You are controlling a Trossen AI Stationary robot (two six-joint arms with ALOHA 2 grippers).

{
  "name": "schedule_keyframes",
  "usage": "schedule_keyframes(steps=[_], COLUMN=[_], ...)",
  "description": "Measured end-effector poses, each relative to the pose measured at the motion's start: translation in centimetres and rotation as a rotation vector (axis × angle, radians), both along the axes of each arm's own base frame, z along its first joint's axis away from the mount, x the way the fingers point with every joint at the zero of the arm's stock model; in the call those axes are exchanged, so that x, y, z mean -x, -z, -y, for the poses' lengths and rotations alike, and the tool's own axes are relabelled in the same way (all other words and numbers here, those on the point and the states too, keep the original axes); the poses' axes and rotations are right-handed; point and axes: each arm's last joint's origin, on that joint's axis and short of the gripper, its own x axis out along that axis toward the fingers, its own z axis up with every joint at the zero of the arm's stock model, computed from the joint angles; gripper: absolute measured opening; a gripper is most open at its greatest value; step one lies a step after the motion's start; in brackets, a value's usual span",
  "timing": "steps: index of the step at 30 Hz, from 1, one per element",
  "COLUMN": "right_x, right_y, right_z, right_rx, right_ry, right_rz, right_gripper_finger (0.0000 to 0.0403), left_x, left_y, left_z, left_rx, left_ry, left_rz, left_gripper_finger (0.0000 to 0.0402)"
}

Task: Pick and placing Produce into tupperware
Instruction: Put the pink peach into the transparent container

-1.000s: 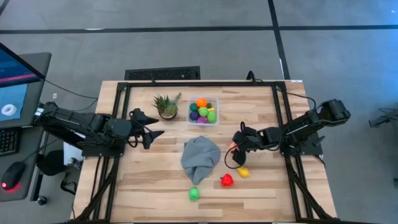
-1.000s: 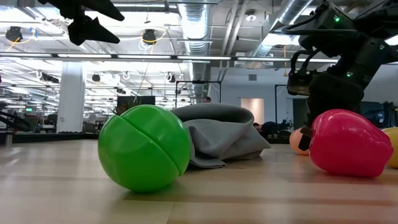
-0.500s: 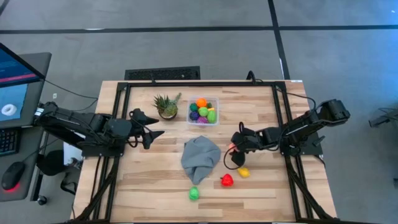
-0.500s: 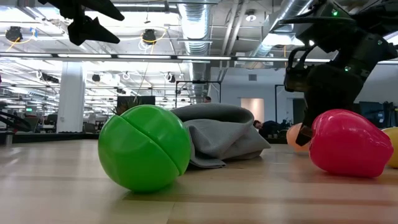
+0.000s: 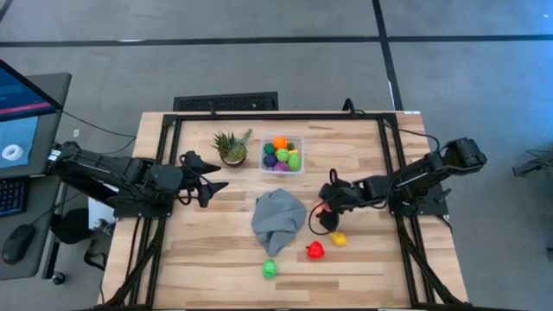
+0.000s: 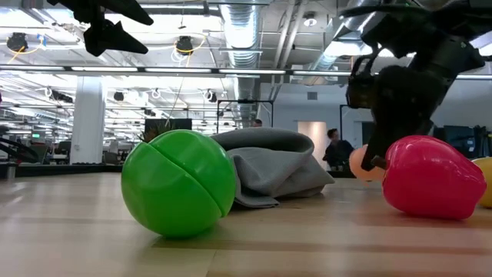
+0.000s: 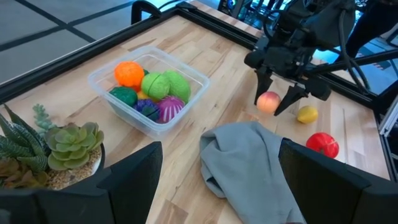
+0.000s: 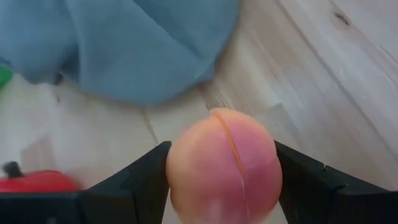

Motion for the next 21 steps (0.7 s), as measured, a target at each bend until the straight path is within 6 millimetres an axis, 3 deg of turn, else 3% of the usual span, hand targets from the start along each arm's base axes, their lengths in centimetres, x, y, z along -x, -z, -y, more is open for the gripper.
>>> schedule_keyframes(steps=[9,21], right_x=[-0.9,0.6], right_y=[-2.1,-8.6], right_z=[0.1,3.4], right_rx=[-0.010,0.093], right_ry=[-0.040,0.013], right_rz=[0.092,0.431], right_gripper_finger=[0.0267,0.0267], left_x=[0.0,0.0], left_y=[0.0,0.0], left_z=[0.0,0.0], left_rx=[0.004,-0.002], left_ry=[0.008,0.016], left_rz=[-0.001,-0.004], left_gripper_finger=[0.0311,0.0311])
